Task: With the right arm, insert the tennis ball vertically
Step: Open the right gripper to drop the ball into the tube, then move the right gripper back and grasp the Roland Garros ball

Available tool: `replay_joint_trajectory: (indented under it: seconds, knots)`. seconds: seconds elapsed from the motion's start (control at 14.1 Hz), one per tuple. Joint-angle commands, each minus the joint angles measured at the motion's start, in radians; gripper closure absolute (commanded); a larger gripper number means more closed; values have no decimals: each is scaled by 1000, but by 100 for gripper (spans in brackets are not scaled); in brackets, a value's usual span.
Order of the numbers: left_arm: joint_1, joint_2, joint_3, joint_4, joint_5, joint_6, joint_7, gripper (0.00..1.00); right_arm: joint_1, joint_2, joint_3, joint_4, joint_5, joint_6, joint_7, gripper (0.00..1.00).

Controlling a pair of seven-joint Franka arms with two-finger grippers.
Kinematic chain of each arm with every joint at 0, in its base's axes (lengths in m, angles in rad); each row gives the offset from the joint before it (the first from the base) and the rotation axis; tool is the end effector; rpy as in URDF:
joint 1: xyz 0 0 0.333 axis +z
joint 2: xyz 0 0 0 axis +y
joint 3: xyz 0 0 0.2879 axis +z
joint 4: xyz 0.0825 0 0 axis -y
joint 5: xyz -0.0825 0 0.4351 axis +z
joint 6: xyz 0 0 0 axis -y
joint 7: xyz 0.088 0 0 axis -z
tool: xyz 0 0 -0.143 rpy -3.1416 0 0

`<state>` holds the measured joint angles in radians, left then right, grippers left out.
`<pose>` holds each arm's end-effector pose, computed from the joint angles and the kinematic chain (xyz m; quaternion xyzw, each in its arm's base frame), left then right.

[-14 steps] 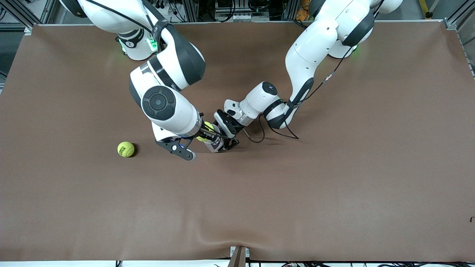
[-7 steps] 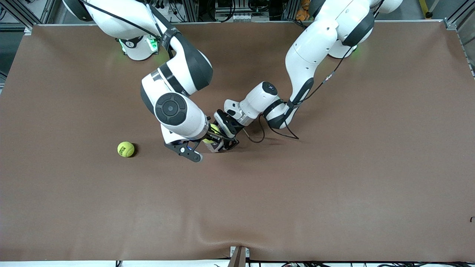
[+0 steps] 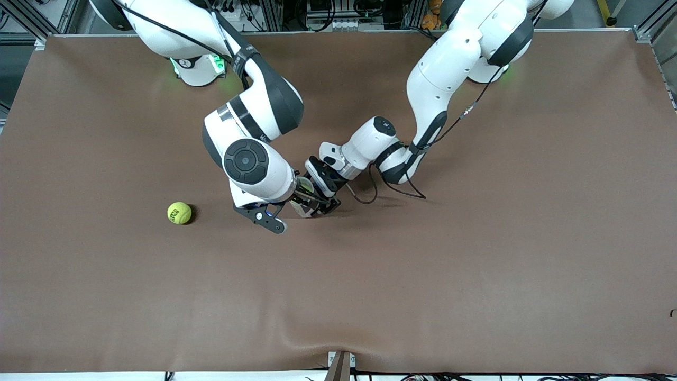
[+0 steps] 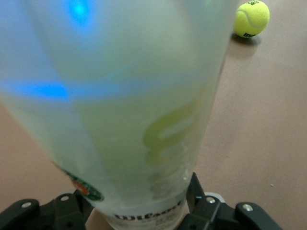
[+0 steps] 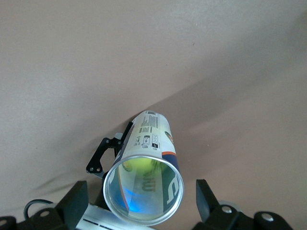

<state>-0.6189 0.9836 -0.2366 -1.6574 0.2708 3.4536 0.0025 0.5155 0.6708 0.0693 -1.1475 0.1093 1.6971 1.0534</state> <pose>0.4737 -0.5630 0.0666 0.8061 -0.4211 0.3528 0.2198 0.6287 0.4199 0.3303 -0.9643 0.2469 0.0959 0.0081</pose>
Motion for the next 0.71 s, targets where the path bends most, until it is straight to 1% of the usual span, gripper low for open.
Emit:
replay_joint_trajectory:
  seconds: [0.0, 0.07, 0.21, 0.36, 0.5, 0.57, 0.64]
  knots:
    - [-16, 15, 11, 14, -13, 18, 5, 23, -18, -25, -3, 17, -2, -55, 1, 0]
    - [-16, 15, 11, 13, -13, 18, 5, 23, -58, -28, 1, 58, 1, -86, -10, 0]
    - [-16, 15, 11, 14, -13, 18, 5, 23, -138, -66, 4, 71, 1, -90, -93, 0]
    - [-16, 15, 11, 14, -13, 18, 5, 23, -230, -74, -2, 65, -8, -97, -302, 0]
    - [-16, 15, 11, 14, -13, 18, 5, 23, -334, -71, -2, 32, -42, -157, -523, 0]
    - [-16, 15, 11, 14, -13, 18, 5, 23, -363, -70, -2, -6, -78, -157, -585, 0]
    - [-16, 15, 11, 14, -13, 18, 5, 23, -371, -69, -2, -58, -133, -146, -608, 0]
